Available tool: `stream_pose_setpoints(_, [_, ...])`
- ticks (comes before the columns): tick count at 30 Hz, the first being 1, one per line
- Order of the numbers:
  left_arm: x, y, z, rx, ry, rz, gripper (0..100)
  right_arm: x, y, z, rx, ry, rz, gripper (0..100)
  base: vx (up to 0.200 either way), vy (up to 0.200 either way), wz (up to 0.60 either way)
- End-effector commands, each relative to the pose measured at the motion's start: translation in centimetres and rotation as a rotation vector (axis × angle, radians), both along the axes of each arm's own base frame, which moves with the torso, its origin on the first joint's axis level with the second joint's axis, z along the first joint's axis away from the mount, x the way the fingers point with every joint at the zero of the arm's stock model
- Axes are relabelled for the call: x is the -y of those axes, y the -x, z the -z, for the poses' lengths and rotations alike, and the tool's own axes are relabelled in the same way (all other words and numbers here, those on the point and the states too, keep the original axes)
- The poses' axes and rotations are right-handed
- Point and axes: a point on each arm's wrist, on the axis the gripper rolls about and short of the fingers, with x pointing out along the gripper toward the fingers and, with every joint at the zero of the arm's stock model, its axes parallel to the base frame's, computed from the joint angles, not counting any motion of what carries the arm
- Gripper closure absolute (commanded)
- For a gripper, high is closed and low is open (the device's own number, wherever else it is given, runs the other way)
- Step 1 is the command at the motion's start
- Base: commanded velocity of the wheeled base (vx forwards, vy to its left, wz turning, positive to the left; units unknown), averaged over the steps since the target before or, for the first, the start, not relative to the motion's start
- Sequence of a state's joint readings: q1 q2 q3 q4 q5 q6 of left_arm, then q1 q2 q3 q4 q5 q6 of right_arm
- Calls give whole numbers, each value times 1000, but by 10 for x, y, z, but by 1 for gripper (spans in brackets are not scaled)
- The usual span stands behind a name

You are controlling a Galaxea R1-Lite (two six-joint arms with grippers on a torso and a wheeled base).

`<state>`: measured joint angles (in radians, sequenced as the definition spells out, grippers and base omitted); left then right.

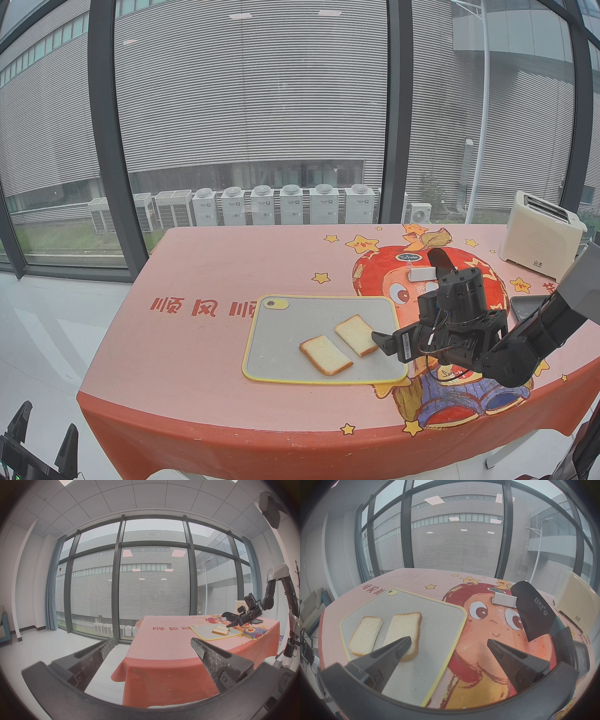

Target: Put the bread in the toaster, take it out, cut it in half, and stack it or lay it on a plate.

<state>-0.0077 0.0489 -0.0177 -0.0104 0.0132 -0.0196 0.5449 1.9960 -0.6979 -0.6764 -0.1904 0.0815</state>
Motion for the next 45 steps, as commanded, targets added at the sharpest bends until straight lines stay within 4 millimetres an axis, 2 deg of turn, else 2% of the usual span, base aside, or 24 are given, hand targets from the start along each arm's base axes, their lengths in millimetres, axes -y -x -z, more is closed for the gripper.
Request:
stream_pose_setpoints(1, [0, -1, 5, -19, 0, -1, 0, 0, 0, 1, -5, 3, 0, 0, 0, 0, 0])
stream_pose_setpoints(22, [0, -1, 5, -19, 0, -1, 0, -1, 2, 7, -21, 16, -3, 0, 0, 0, 0])
stream_pose_setpoints(23, [0, -1, 5, -19, 0, -1, 0, 0, 2, 7, -19, 18, 1, 100, 0, 0, 0])
stream_pose_setpoints(45, [0, -1, 5, -19, 0, -1, 0, 0, 2, 3, -2, 23, 5, 100, 0, 0, 0])
